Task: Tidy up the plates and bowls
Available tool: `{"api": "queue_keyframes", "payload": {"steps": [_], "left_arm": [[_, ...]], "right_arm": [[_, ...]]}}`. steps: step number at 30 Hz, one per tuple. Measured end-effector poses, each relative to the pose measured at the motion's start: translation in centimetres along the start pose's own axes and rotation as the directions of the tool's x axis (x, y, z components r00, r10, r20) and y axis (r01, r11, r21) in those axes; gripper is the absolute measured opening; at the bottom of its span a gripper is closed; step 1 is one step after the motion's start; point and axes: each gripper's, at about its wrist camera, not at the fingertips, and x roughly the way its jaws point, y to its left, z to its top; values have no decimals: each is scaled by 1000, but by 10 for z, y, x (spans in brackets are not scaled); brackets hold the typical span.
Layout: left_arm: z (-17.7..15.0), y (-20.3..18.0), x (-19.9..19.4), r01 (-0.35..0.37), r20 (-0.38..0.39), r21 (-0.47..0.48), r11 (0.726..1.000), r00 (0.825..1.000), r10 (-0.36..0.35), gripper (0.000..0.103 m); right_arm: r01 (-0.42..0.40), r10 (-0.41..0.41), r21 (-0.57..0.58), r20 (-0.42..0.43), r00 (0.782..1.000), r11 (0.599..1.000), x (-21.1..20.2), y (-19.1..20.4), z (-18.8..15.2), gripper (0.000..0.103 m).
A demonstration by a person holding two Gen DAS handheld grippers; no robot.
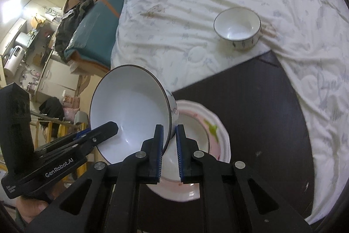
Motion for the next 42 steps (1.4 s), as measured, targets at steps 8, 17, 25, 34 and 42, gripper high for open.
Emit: {"api": "queue_keyframes", "payload": {"steps": [8, 17, 25, 34, 42], "left_arm": [[-11, 0, 16, 0, -16, 3, 1000, 1000, 0, 14], [-4, -2, 25, -22, 14, 37, 999, 1000, 21, 14], [0, 3, 32, -53, 10, 32, 998, 999, 53, 14], [6, -3, 33, -58, 30, 51, 997, 998, 57, 14], [3, -6, 41, -53, -7, 57, 997, 999, 53, 14]], "right_arm": [[-48, 48, -10, -23, 999, 999, 12, -13, -20, 13], [-71, 75, -87, 43, 996, 994, 11, -20, -19, 13], [-43, 44, -100, 13, 999, 994, 28, -19, -12, 13], [-29, 29, -89, -3, 1000, 996, 31, -22, -11, 13], [-10, 10, -71, 1, 1000, 997, 30, -26, -10, 13]]}}
